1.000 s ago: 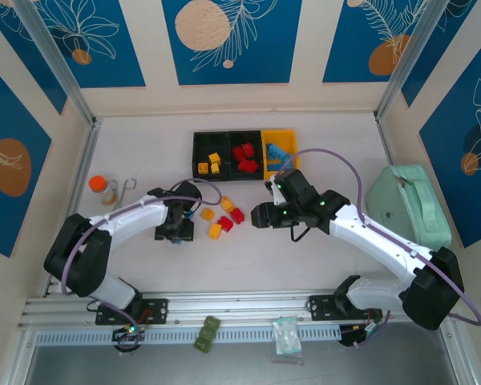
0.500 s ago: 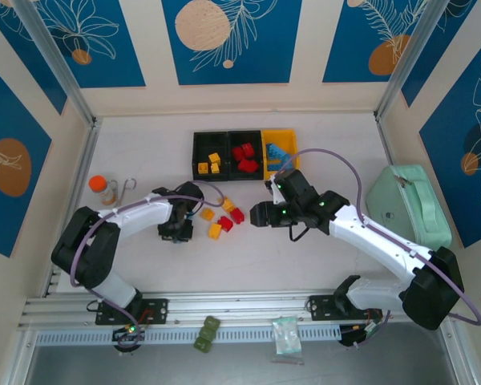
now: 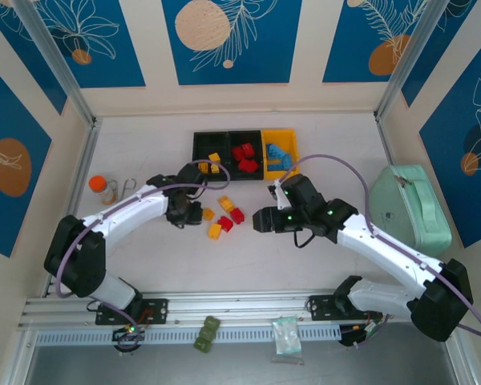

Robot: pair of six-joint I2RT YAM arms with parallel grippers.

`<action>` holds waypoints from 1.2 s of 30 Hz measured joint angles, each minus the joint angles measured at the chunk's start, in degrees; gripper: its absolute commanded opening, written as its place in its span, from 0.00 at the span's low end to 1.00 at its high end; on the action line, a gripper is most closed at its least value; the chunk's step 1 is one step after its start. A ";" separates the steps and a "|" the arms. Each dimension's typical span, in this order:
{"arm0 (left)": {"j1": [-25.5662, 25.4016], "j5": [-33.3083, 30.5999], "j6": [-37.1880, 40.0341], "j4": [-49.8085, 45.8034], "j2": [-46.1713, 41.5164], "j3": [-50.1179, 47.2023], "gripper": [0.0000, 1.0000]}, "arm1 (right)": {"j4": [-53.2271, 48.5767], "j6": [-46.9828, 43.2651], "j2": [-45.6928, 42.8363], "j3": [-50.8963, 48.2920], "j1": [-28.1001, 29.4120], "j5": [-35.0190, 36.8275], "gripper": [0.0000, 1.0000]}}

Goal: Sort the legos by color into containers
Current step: Pick up the lego from the bottom-left of the table, then place the lego in the container.

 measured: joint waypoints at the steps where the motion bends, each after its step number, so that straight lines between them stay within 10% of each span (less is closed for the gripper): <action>1: -0.52 0.26 -0.11 -0.26 0.52 1.75 0.23 | 0.00 0.17 -1.09 -0.59 -0.79 -0.02 0.57; 28: -9.73 2.36 0.98 -11.96 50.45 77.77 0.24 | -9.97 3.39 -22.05 -9.88 -19.02 3.76 0.59; 36: -9.20 3.19 1.55 -11.67 57.75 85.22 0.27 | -10.25 3.43 -22.32 -10.86 -21.00 2.01 0.59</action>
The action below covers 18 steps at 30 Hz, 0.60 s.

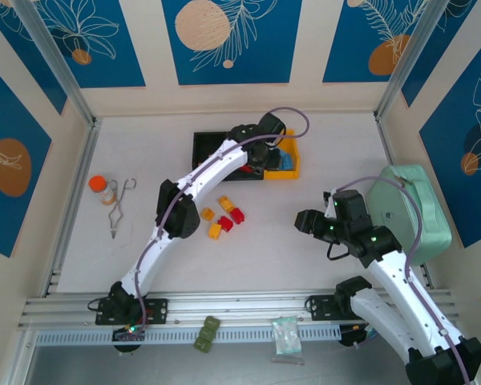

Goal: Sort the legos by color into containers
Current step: Place the lego in the container.

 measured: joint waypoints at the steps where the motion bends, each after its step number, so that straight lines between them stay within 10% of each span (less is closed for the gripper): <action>1: 0.20 0.31 0.00 0.59 0.50 0.00 0.27 | -0.07 0.00 0.02 0.00 -0.20 -0.26 0.59; 11: 1.07 1.77 -0.11 5.31 3.15 1.70 0.30 | -0.15 0.00 0.02 0.00 -1.07 -1.29 0.59; 18: 1.88 1.79 -0.15 6.71 3.23 1.81 0.57 | -0.20 0.37 0.02 -0.02 -1.27 -2.01 0.59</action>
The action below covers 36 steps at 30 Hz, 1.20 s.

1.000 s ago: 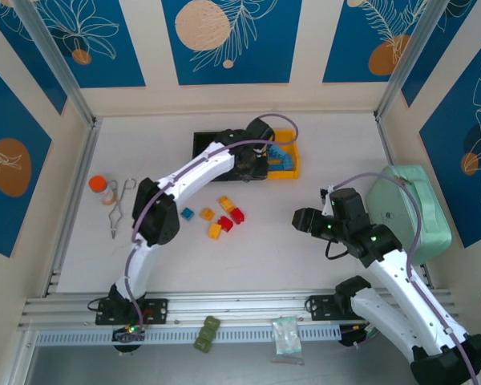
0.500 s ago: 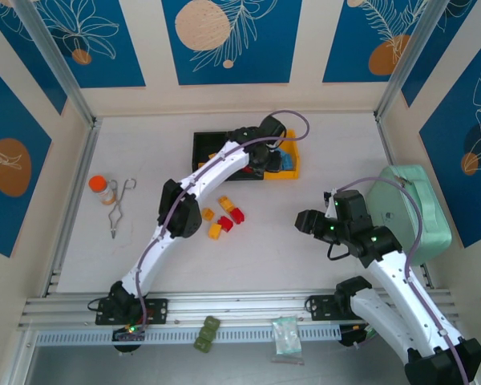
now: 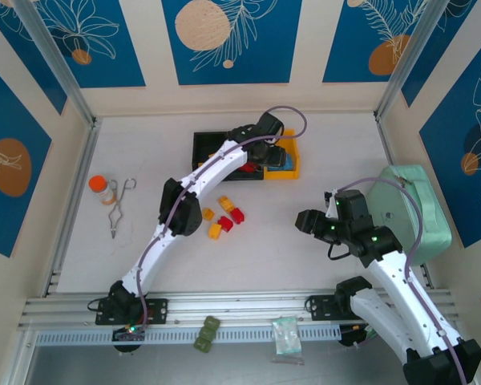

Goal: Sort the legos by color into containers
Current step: Place the lego in the container, then pick up the lego from the center of the table.

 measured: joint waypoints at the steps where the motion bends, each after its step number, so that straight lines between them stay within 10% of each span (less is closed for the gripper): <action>1: 0.02 0.00 0.00 0.04 0.00 0.00 0.58 | 0.02 0.02 0.00 -0.02 0.00 -0.07 0.59; 10: -0.35 0.17 0.42 -0.09 -3.21 -4.26 0.57 | 0.46 0.66 0.63 -0.81 0.61 -1.29 0.60; 27: -1.27 0.87 -2.43 10.84 -61.24 -78.18 0.62 | 7.76 -2.49 19.02 5.44 19.10 2.51 0.68; 36: -0.83 0.96 -9.70 10.19 -80.19 -98.49 0.63 | 13.73 -7.45 37.11 14.73 22.75 3.65 0.69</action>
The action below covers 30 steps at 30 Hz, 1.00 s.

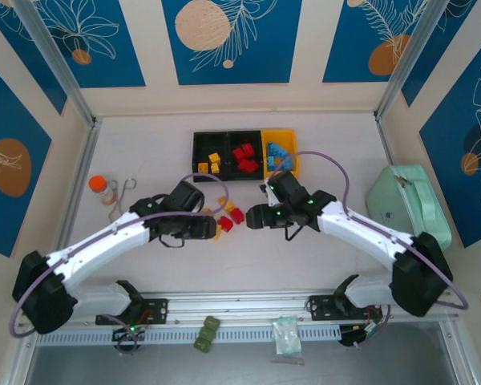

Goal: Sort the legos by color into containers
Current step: Pick up the lego from the center of the table.

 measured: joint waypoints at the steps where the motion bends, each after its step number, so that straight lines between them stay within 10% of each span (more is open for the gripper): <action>1: 0.04 0.00 -0.85 0.00 -1.66 -1.20 0.63 | 0.20 -0.44 1.75 1.01 0.20 0.20 0.69; 30: 0.42 0.90 -9.81 3.06 -8.50 -10.67 0.62 | 1.18 -5.46 32.50 19.65 0.92 2.71 0.62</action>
